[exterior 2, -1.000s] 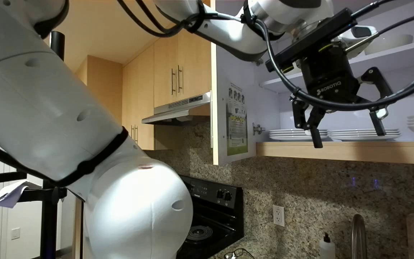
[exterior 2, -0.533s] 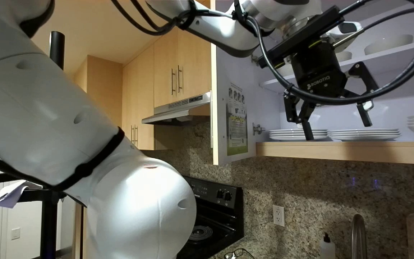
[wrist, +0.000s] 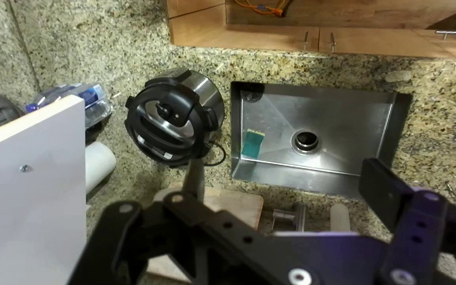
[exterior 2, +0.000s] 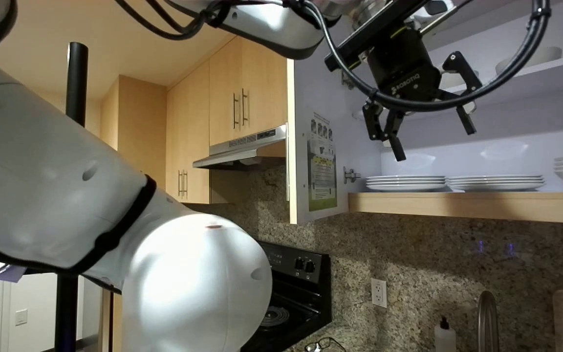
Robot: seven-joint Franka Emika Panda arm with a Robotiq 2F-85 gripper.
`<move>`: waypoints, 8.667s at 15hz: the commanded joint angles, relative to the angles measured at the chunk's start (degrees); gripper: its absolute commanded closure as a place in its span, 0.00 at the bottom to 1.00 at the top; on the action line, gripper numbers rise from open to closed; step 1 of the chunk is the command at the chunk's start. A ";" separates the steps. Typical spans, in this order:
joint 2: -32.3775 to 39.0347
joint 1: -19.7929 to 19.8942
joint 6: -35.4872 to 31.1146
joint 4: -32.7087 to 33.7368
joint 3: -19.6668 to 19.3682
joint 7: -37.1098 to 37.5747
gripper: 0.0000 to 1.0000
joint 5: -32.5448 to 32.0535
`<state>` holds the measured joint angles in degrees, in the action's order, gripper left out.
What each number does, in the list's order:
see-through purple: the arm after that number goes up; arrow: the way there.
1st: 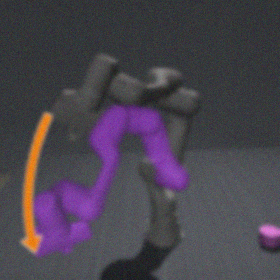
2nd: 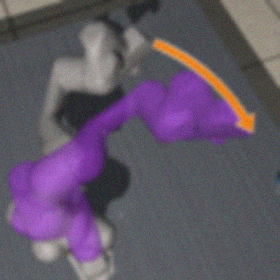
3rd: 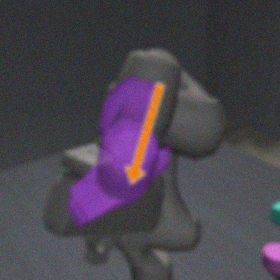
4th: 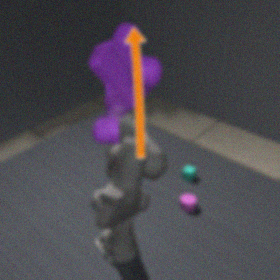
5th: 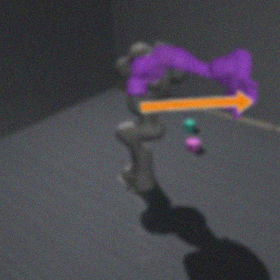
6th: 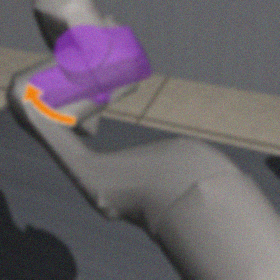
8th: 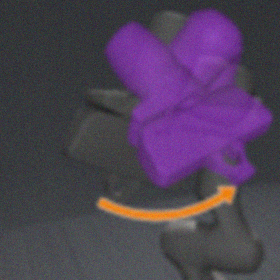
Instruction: Close the cabinet door on the left
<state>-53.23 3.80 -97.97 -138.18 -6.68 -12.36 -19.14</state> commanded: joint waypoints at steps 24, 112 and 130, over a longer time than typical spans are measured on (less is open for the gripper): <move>-8.90 -21.00 3.89 8.07 13.72 -7.71 0.00 -1.02; 23.28 -9.00 -17.65 23.67 14.59 4.32 0.00 -13.02; 24.62 -6.82 -22.77 24.54 16.18 8.77 0.00 -18.82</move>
<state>-23.76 -2.47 -121.81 -109.41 9.04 -5.79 -37.81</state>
